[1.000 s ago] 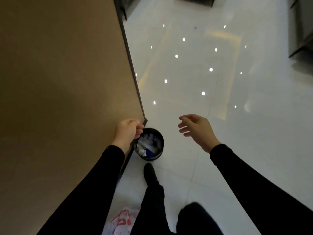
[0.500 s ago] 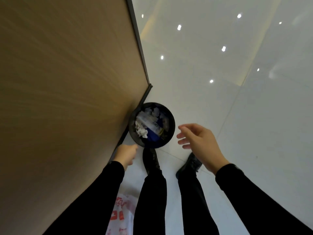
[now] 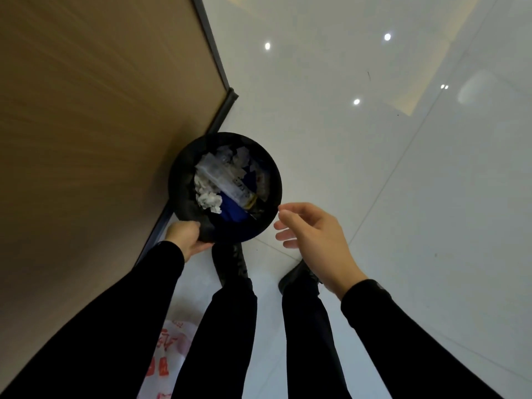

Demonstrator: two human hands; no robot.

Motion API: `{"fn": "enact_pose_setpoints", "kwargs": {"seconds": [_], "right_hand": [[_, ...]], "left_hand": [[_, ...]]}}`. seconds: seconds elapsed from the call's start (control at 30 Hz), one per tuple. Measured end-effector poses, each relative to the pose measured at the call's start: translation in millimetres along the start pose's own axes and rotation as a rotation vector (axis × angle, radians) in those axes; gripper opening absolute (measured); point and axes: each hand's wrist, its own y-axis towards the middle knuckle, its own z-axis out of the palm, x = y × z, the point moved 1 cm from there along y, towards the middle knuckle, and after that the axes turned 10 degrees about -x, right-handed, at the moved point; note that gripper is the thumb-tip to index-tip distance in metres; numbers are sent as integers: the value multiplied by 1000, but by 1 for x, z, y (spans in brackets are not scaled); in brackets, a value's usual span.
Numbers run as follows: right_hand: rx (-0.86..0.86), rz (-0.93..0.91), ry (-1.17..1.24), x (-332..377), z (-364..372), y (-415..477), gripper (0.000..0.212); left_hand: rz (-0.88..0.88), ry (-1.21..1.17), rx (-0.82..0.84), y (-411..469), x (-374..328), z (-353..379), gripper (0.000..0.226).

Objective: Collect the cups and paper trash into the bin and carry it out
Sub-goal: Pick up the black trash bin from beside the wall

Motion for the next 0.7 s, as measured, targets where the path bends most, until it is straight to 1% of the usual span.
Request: {"fn": "enact_pose_setpoints", "kwargs": {"seconds": [0.07, 0.1, 0.17, 0.2, 0.3, 0.33, 0.4, 0.47, 0.53, 0.57, 0.67, 0.7], "right_hand": [[-4, 5, -5, 3, -1, -1, 14], [-9, 6, -6, 6, -2, -2, 15], [-21, 25, -1, 15, -6, -7, 17], [-27, 48, 0, 21, -10, -10, 18], [-59, 173, 14, 42, -31, -29, 19], [-76, 211, 25, 50, -41, -37, 21], [-96, 262, 54, 74, -63, -56, 26], [-94, 295, 123, 107, -87, -80, 31], [-73, 281, 223, 145, -112, -103, 40], [-52, 244, 256, 165, -124, -113, 45], [51, 118, 226, 222, -162, -142, 58], [78, 85, 196, 240, -176, -151, 57]], "left_hand": [[41, 23, -62, -4, -3, 4, 33], [118, 52, -68, -9, -6, 5, 30], [279, 127, -26, -27, -16, 5, 25], [325, 156, -9, -41, -22, 2, 25], [386, 242, -4, -92, -44, -11, 26], [401, 243, 1, -112, -51, -17, 23], [419, 193, 31, -158, -64, -29, 14], [465, 164, 67, -213, -77, -38, 13], [542, 158, 91, -271, -92, -45, 19], [583, 153, 98, -301, -101, -48, 20], [720, 156, 140, -387, -129, -55, 19], [765, 166, 156, -415, -140, -57, 18]]}}
